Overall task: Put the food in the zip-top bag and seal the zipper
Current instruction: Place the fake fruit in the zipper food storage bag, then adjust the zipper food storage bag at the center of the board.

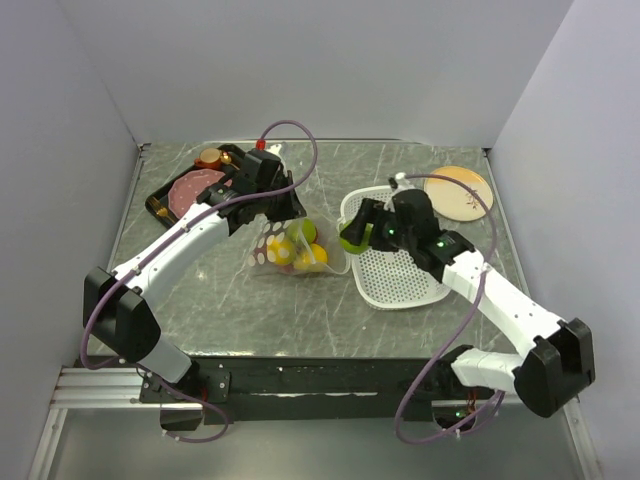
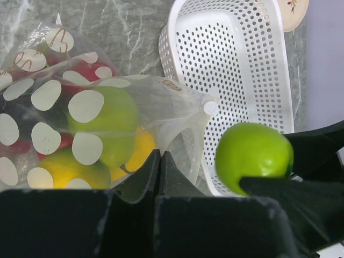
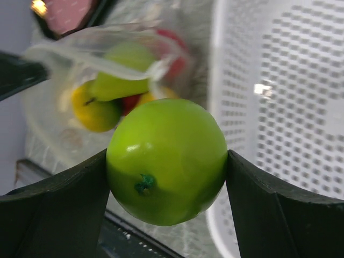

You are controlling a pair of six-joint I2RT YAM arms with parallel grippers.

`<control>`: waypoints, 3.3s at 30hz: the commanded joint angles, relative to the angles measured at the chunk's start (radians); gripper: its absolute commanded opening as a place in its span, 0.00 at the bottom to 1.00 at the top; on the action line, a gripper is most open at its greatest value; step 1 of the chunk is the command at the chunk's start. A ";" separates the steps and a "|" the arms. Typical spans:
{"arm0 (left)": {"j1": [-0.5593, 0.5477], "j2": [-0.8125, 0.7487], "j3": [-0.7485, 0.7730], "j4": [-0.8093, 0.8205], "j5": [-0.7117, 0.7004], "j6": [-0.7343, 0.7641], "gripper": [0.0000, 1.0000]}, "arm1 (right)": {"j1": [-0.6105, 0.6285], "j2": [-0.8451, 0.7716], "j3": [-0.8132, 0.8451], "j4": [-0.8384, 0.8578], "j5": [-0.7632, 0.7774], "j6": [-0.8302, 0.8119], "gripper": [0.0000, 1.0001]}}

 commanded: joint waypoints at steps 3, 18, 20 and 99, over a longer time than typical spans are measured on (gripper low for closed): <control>-0.005 -0.014 0.016 0.013 0.016 0.020 0.01 | 0.090 0.099 0.080 0.125 -0.049 0.030 0.56; -0.005 -0.023 0.042 -0.026 -0.014 0.023 0.01 | 0.184 0.404 0.252 0.089 -0.050 -0.043 0.63; -0.005 -0.026 0.042 -0.029 -0.020 0.024 0.01 | 0.184 0.410 0.263 0.082 -0.021 -0.053 0.62; -0.004 -0.056 0.005 -0.023 -0.030 0.020 0.01 | 0.010 0.246 0.037 0.351 -0.099 0.334 0.52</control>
